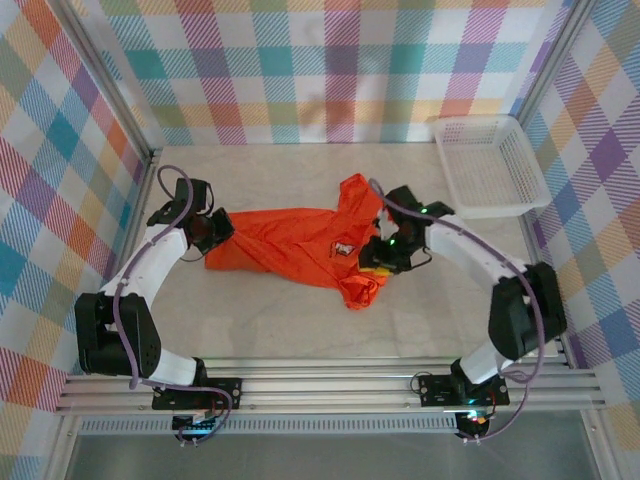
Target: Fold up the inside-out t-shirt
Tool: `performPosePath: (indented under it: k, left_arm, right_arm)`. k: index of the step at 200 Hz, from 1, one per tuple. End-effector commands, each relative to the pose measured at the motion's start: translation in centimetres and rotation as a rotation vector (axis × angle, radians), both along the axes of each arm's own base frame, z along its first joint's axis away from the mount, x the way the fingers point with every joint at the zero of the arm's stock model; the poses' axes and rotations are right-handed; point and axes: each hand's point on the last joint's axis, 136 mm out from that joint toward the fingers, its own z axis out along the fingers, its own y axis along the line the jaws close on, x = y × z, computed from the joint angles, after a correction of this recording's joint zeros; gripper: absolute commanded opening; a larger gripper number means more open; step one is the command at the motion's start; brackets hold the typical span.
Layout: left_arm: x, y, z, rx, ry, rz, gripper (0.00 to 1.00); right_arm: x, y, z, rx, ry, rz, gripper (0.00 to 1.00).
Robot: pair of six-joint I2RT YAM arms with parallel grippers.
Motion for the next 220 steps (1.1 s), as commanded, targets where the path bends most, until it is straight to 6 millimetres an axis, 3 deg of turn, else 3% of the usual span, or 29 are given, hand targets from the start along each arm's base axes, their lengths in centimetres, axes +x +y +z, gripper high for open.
performPosePath:
  k: [1, 18, 33, 49, 70, 109, 125, 152, 159, 164, 170, 178, 196, 220]
  left_arm:
    - [0.8, -0.2, 1.3, -0.015, -0.041, -0.012, 0.00]
    - [0.6, -0.3, 0.9, -0.018, -0.035, -0.011, 0.00]
    - [0.4, -0.2, 0.5, -0.016, -0.026, -0.014, 0.00]
    - [0.2, -0.2, 0.1, -0.013, -0.016, -0.017, 0.00]
    - [0.1, -0.3, -0.1, -0.015, -0.013, -0.020, 0.00]
    - [0.1, -0.4, -0.5, -0.024, -0.009, -0.020, 0.00]
    - [0.0, -0.4, -0.5, -0.024, -0.009, -0.019, 0.00]
    - [-0.1, -0.2, -0.6, -0.016, -0.007, -0.017, 0.00]
    - [-0.1, -0.2, -0.7, -0.012, -0.006, -0.016, 0.00]
    - [-0.1, -0.1, -0.8, -0.010, -0.005, -0.013, 0.00]
    - [0.0, -0.1, -0.8, -0.008, -0.004, -0.012, 0.00]
    - [0.0, 0.1, -0.8, -0.007, -0.002, -0.007, 0.00]
    - [0.0, 0.6, -0.6, -0.008, -0.003, 0.008, 0.00]
    - [0.1, 1.7, 0.7, 0.008, -0.022, 0.027, 0.00]
  right_arm:
    - [1.6, -0.9, 2.2, 0.002, -0.086, -0.032, 0.42]
    - [1.6, -1.0, 0.6, -0.018, -0.053, -0.043, 0.39]
    - [1.1, -0.9, -1.2, -0.029, -0.017, -0.048, 0.20]
    - [0.2, -1.0, -2.8, -0.044, 0.017, -0.052, 0.15]
    - [-0.5, -1.4, -4.3, -0.084, 0.027, -0.043, 0.16]
    - [-0.9, -1.4, -7.8, -0.155, 0.053, -0.018, 0.41]
    - [-0.4, -0.8, -8.6, -0.156, 0.053, -0.016, 0.46]
    - [0.9, -0.8, -10.1, -0.195, 0.044, -0.035, 0.43]
    - [1.1, -0.9, -10.4, -0.212, 0.041, -0.036, 0.38]
    - [1.1, -1.1, -10.6, -0.222, 0.044, -0.035, 0.28]
    - [1.1, -1.3, -10.7, -0.239, 0.046, -0.032, 0.12]
    - [0.9, -1.7, -10.4, -0.256, 0.045, -0.033, 0.00]
    - [-0.1, -2.9, -8.6, -0.273, 0.018, -0.034, 0.00]
    - [-1.0, -4.3, -4.1, -0.218, -0.049, -0.065, 0.00]
